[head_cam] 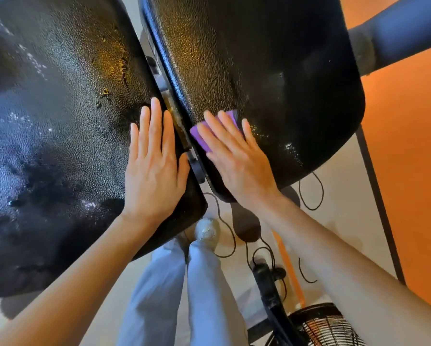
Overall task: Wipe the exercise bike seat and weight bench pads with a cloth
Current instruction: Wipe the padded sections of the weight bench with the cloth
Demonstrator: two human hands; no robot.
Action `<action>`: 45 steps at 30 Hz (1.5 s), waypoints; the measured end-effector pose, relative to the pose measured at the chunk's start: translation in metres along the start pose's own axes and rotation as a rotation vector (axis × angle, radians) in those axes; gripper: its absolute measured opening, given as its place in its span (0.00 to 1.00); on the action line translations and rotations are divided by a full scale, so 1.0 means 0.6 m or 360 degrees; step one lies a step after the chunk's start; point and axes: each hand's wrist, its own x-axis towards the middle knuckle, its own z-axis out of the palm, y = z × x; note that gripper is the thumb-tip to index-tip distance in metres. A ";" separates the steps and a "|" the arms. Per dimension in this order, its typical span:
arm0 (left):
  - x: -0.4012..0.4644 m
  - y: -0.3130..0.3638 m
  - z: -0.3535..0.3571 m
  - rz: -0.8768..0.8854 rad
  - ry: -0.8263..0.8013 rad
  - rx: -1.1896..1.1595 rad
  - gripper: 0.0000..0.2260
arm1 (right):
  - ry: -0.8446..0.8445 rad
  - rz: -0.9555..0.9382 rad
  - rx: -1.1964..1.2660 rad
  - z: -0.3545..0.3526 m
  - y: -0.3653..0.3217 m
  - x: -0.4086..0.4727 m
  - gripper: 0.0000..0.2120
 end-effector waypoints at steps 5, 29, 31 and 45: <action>-0.001 0.000 0.001 -0.0009 -0.0010 0.0036 0.30 | 0.0062 0.0014 -0.0016 0.006 0.001 0.033 0.25; -0.003 0.001 0.006 -0.0033 0.0021 0.0053 0.30 | 0.0092 0.0137 0.0018 -0.006 0.058 0.025 0.24; -0.003 0.003 0.005 -0.0043 0.0016 0.0037 0.30 | -0.0007 0.0131 0.0010 -0.009 0.052 -0.090 0.24; -0.005 0.000 0.008 -0.0042 0.0047 0.0059 0.30 | 0.0048 0.0123 0.0101 -0.005 0.070 -0.108 0.23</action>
